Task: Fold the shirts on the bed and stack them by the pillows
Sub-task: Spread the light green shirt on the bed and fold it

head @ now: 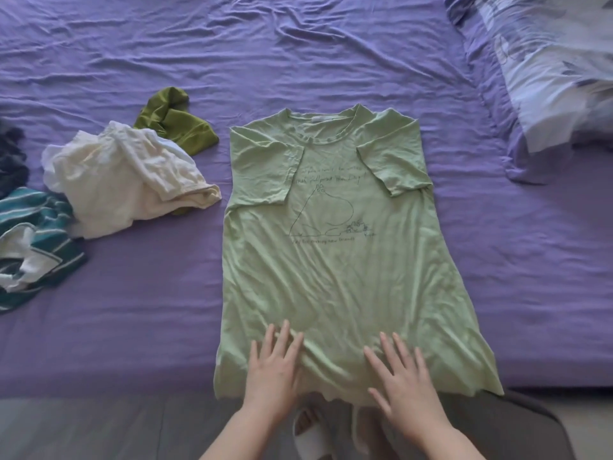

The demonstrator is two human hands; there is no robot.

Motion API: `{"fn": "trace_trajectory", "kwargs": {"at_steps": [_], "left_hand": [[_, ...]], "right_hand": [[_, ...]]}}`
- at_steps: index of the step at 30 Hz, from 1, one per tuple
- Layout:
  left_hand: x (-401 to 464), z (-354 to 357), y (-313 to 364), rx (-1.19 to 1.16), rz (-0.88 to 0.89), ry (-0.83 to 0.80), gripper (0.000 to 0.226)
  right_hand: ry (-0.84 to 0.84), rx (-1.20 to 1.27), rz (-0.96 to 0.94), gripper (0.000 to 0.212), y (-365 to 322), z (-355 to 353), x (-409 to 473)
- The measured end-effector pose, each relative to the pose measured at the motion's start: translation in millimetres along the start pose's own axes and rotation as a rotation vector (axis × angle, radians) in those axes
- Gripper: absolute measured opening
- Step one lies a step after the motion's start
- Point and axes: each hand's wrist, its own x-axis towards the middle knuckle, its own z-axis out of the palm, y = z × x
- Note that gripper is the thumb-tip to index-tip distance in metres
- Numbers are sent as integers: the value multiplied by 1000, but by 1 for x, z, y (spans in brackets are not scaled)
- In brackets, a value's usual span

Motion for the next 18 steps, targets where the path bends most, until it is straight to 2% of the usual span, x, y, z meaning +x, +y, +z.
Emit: {"fn": "trace_trajectory", "kwargs": {"at_steps": [2,4,7,9,13,15,18], "left_hand": [[-7,0,-4,37,51,56,73],[-10,1,-3,85,124,168,71],[-11,11,9,67,342,362,39],[-11,23,23,63,440,382,36],[-6,60,43,154,375,330,67],[-1,76,49,178,337,407,64],[8,82,57,178,260,502,45]], "right_hand": [[-22,28,-13,82,3,1,-7],[-42,58,-51,85,7,0,-11],[19,75,-205,73,7,8,-17],[71,68,-270,66,7,18,-17],[169,35,-295,72,9,47,-16],[268,17,-302,63,8,62,-13],[453,34,-301,32,10,76,-3]]}}
